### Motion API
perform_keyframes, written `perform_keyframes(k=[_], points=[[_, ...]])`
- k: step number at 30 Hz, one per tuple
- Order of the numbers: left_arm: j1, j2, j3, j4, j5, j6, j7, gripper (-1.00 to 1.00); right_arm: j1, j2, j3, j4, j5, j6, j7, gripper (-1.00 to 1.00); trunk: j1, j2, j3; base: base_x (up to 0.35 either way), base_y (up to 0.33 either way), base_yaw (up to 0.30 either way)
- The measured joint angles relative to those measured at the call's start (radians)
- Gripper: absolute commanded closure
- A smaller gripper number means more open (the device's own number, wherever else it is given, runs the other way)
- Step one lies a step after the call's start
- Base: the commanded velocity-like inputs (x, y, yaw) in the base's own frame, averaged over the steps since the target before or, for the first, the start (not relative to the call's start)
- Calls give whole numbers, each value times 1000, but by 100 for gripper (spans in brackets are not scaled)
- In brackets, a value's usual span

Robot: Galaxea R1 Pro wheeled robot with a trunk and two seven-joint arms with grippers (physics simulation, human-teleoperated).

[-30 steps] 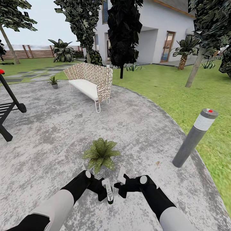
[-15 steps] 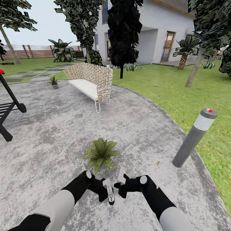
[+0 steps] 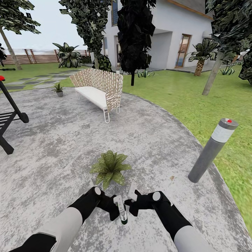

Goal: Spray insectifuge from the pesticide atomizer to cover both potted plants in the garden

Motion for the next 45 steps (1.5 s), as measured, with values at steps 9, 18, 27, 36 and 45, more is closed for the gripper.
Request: perform_keyframes(k=[9,18,27,36,45], points=[[0,2,0,1,14,-31,-1,100,0,0,1,0,0,0,0,100,0,0,0,0,0,0],[-1,15,-2,0,15,-33,-1,100,0,0,1,1,0,0,0,100,0,0,0,0,0,0],[0,102,-2,0,15,-33,-5,100,0,0,1,3,0,0,0,100,0,0,0,0,0,0],[7,221,-3,16,20,-50,-3,100,0,-3,0,5,2,0,-1,100,0,0,0,0,0,0],[28,318,3,237,304,-84,276,100,1,-68,-17,162,-7,-6,-120,-100,0,0,0,0,0,0]])
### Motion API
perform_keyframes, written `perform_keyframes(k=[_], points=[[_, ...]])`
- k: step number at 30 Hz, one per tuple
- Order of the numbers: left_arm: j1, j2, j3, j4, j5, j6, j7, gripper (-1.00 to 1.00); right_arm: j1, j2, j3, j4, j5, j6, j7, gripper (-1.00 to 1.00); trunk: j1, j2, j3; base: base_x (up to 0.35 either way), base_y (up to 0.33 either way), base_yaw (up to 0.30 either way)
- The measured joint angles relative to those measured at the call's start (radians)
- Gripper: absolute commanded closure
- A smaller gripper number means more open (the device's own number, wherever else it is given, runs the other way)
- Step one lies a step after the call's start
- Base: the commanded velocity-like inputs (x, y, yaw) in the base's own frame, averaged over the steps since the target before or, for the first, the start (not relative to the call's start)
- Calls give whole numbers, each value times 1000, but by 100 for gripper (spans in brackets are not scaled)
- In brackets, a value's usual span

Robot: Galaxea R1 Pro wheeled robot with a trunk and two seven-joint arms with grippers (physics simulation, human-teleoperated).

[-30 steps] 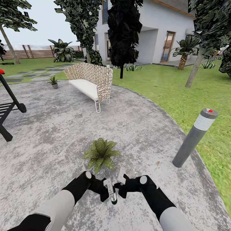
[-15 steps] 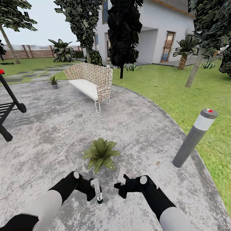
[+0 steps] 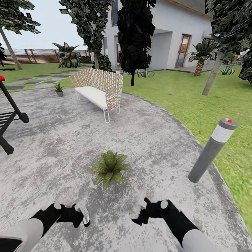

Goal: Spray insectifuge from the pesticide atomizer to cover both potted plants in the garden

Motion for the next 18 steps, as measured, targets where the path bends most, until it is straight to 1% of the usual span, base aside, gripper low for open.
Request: perform_keyframes(k=[2,3,4,5,6,7,8,9,10,11,12,13,15,16,17,18], points=[[38,0,-1,29,98,-42,99,100,3,-5,-25,99,-4,-18,-207,-100,0,0,0,0,0,0],[56,0,-1,33,131,-58,132,100,3,-6,-38,139,-7,-42,-277,-100,0,0,0,0,0,0],[86,-2,-2,36,184,-81,184,100,4,-6,-62,210,-12,-114,-381,-100,0,0,0,0,0,0],[115,-3,-2,37,236,-106,237,100,5,-6,-91,283,-21,-193,-465,-100,0,0,0,0,0,0],[139,-4,0,39,284,-131,292,100,5,-6,-125,352,-28,-265,-536,-100,0,0,0,0,0,0],[164,-5,-5,40,341,-157,351,100,5,-7,-155,414,-47,-327,-601,-100,0,0,0,0,0,0],[178,-7,-3,41,371,-173,386,100,5,-8,-173,445,-61,-362,-639,-100,0,0,0,0,0,0],[198,-8,-1,41,412,-201,437,100,10,-13,-194,474,-82,-417,-693,-100,0,0,0,0,0,0],[211,-9,2,41,450,-221,479,100,23,-20,-206,489,-109,-472,-738,-100,0,0,0,0,0,0],[218,-10,3,41,484,-233,514,100,44,-25,-212,498,-138,-525,-783,-100,0,0,0,0,0,0],[222,-10,3,42,503,-238,534,100,61,-28,-215,501,-157,-555,-811,-100,0,0,0,0,0,0],[238,-10,3,41,529,-248,558,100,90,-31,-217,503,-185,-587,-852,-100,0,0,0,0,0,0],[266,-8,4,38,571,-282,584,100,132,-35,-218,504,-229,-616,-891,-100,0,0,0,0,0,0],[270,-9,3,40,587,-297,588,100,140,-36,-218,504,-240,-620,-896,-100,0,0,0,0,0,0],[275,-9,5,42,636,-322,599,100,152,-48,-221,505,-271,-626,-902,-100,0,0,0,0,0,0],[278,-9,4,43,658,-328,608,100,156,-51,-219,505,-286,-626,-903,-100,0,0,0,0,0,0]])
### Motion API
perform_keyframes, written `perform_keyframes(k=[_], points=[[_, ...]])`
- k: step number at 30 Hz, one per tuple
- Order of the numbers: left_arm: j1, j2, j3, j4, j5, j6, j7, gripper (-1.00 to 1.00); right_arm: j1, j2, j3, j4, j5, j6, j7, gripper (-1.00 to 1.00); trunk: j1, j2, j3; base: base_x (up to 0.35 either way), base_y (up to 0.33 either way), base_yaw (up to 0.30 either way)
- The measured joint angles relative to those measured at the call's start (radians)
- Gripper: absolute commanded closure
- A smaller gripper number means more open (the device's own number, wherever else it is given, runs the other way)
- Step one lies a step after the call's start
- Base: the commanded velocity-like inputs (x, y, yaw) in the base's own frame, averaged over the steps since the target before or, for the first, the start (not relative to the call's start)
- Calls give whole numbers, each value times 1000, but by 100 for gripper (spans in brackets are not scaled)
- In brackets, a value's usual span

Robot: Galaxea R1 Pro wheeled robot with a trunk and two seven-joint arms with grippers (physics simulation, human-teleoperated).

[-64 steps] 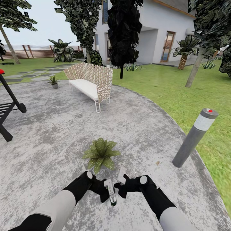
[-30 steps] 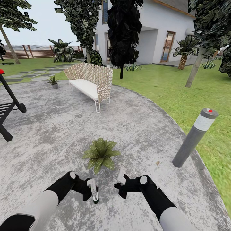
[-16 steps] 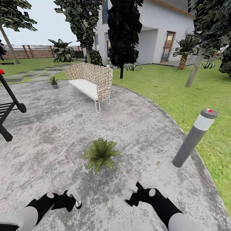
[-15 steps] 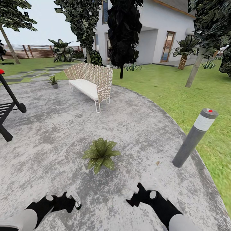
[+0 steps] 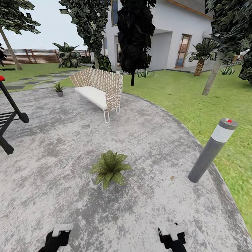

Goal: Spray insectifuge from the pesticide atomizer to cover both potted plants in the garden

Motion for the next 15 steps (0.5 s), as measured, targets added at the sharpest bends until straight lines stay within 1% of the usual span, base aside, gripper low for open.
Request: perform_keyframes(k=[1,2,4,6,8,15], points=[[5,-1,1,0,32,-4,20,100,3,-3,0,1,-30,-1,-1,-100,0,0,0,0,0,0],[9,-2,0,0,54,-7,40,100,5,-4,0,1,-59,-3,-1,-100,0,0,0,0,0,0],[12,-3,-1,1,70,-8,59,100,6,-5,1,2,-91,-3,-1,-100,0,0,0,0,0,0],[13,-3,0,2,78,-8,75,100,7,4,1,4,-119,-4,-1,-100,0,0,0,0,0,0],[13,-4,0,16,82,-9,83,100,7,17,2,17,-128,-4,-1,-100,0,0,0,0,0,0],[13,-5,0,23,81,-10,84,100,8,17,1,25,-126,-3,0,-100,0,0,0,0,0,0]])
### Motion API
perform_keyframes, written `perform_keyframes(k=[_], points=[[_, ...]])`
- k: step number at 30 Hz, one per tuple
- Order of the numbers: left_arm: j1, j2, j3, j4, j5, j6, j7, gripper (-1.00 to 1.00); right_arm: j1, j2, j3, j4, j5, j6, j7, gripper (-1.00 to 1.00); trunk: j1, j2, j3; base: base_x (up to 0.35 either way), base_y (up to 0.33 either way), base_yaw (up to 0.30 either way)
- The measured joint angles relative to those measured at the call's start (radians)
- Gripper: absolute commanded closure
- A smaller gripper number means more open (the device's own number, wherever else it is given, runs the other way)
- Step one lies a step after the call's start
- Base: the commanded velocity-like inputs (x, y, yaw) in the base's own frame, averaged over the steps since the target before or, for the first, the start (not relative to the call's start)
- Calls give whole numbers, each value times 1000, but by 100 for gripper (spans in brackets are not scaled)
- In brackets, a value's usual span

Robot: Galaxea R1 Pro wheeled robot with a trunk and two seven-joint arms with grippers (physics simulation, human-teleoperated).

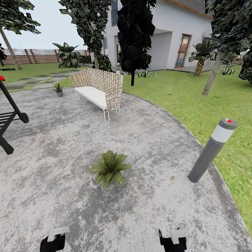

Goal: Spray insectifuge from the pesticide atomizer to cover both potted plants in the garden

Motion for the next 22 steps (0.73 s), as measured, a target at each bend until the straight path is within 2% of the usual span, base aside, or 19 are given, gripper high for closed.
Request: perform_keyframes(k=[6,12,22], points=[[0,0,0,0,0,0,-1,100,4,-1,0,37,1,5,2,-100,0,0,0,0,0,0],[0,-1,0,0,0,0,-1,100,60,-4,0,44,2,7,2,-100,0,0,0,0,0,0],[0,-1,-1,0,-2,2,-1,100,63,-1,1,44,2,7,2,-100,0,0,0,0,0,0]])
